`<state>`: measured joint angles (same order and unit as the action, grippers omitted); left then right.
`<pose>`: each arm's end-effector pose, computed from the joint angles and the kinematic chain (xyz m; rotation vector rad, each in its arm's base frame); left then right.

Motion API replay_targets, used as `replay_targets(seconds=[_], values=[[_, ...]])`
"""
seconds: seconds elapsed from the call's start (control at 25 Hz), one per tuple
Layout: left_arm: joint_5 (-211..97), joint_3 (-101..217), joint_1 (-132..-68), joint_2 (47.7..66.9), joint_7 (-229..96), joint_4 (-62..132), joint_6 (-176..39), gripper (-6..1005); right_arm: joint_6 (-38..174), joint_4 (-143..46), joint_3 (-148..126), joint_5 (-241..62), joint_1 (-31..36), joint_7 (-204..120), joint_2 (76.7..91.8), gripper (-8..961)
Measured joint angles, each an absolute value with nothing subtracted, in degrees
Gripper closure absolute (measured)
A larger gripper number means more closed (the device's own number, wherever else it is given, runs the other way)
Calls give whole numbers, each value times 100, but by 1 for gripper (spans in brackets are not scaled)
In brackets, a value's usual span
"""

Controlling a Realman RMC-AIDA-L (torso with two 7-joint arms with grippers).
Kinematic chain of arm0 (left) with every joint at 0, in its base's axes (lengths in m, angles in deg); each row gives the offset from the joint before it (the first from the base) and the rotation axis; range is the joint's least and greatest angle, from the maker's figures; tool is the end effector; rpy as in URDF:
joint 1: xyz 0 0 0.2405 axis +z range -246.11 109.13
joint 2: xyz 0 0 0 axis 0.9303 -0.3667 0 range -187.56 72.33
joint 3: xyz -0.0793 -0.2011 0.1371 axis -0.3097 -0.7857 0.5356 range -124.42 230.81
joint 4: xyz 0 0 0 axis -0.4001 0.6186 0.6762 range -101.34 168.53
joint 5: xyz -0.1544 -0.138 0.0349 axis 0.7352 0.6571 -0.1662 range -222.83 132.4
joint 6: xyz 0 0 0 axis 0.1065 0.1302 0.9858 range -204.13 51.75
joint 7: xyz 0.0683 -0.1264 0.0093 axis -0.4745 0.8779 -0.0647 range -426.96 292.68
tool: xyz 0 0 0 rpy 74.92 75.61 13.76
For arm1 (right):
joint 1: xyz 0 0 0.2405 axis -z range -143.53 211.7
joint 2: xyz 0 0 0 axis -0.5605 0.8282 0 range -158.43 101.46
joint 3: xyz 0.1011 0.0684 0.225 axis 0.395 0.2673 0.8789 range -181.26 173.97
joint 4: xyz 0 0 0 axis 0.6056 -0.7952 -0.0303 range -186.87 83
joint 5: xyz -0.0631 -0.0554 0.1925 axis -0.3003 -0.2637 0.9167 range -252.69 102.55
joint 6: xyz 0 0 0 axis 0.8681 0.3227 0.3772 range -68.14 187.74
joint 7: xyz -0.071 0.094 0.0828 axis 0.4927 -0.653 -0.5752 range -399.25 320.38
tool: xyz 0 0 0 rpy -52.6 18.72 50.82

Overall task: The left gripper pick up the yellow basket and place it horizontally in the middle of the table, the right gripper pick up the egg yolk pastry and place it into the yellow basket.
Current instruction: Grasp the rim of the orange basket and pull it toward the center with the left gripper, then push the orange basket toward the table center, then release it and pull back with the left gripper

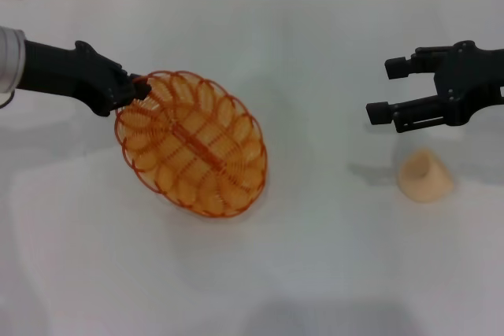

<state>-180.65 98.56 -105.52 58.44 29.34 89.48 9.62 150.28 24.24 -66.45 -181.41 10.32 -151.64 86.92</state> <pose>-0.2424 0.3832 0.0511 -2.7375 -0.5157 -0.0326 0.1772 0.3346 0.0611 -2.8176 0.5235 0.4805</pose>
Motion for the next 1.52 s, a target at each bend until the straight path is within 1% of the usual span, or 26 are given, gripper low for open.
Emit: replay_targets(seconds=[0.24, 1.0, 1.16, 1.32, 1.52], values=[[-17943, 9637, -10546, 5823, 3461, 9214, 1438, 922, 15023, 2435, -6629, -18134, 1034, -15160, 8692, 106], [-18371, 9981, -10773, 5863, 6403, 9360, 1371, 923, 14988, 2400, -6621, -18132, 1016, -15146, 8688, 108], [-18322, 9984, -10776, 5928, 6778, 9342, 1354, 924, 14976, 2400, -6631, -18133, 1016, -15153, 8690, 108], [-18264, 10010, -10791, 6035, 7135, 9226, 1348, 924, 14970, 2400, -6630, -18133, 1017, -15152, 8692, 108], [-18114, 10034, -10806, 6065, 7396, 8863, 1255, 925, 14972, 2400, -6655, -18133, 1022, -15152, 8702, 109]])
